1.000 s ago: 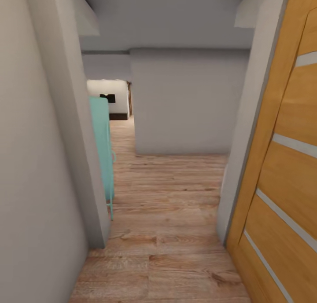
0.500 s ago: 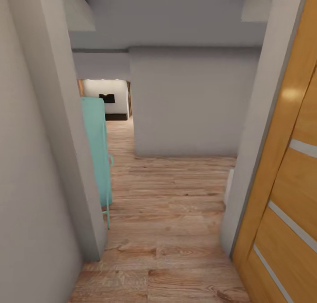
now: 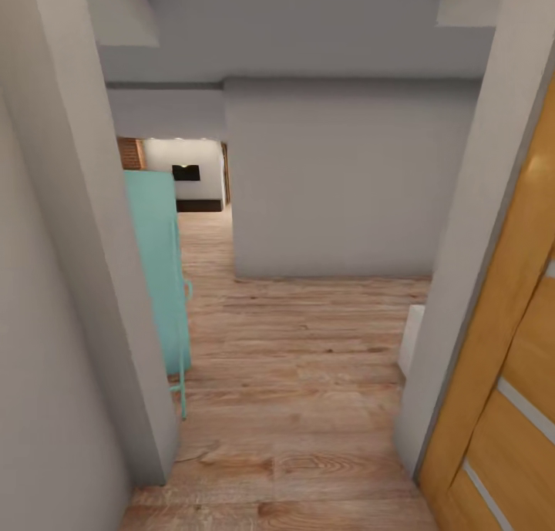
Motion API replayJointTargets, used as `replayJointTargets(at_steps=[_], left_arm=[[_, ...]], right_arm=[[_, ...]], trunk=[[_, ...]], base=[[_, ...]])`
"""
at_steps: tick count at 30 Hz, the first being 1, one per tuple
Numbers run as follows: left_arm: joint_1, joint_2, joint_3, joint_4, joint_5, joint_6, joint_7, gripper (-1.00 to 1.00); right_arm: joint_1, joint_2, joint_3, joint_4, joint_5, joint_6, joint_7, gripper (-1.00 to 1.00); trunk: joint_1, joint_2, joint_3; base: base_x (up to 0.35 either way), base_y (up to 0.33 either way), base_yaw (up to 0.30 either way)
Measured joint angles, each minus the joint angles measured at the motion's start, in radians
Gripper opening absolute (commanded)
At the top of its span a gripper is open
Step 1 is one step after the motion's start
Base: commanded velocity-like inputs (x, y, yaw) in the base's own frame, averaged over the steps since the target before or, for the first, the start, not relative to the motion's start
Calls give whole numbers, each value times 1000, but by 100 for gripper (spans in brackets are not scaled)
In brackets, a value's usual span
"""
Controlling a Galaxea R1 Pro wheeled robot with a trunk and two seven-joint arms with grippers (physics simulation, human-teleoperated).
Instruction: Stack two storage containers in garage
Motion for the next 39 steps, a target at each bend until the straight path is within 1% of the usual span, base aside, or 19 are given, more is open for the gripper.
replayJointTargets(at_steps=[39], left_arm=[[0, -2, -1, 0, 0, 0, 1, 100]], right_arm=[[0, 0, 0, 0, 0, 0, 0, 100]], trunk=[[0, 0, 0]], base=[[322, 0, 0]])
